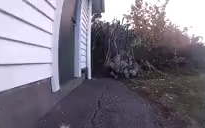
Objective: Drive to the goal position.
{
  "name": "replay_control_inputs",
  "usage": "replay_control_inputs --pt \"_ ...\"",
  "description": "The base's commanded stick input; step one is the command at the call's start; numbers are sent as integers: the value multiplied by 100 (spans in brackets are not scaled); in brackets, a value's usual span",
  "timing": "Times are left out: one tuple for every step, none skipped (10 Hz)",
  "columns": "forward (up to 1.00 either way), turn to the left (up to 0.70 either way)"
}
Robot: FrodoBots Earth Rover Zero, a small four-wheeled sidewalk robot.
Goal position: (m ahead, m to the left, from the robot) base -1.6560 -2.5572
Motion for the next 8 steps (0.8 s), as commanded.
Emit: replay_control_inputs --pt "0 0" --pt "0 0" --pt "0 0" --pt "0 0" --pt "3 0" --pt "10 0" --pt "16 0" --pt "23 0"
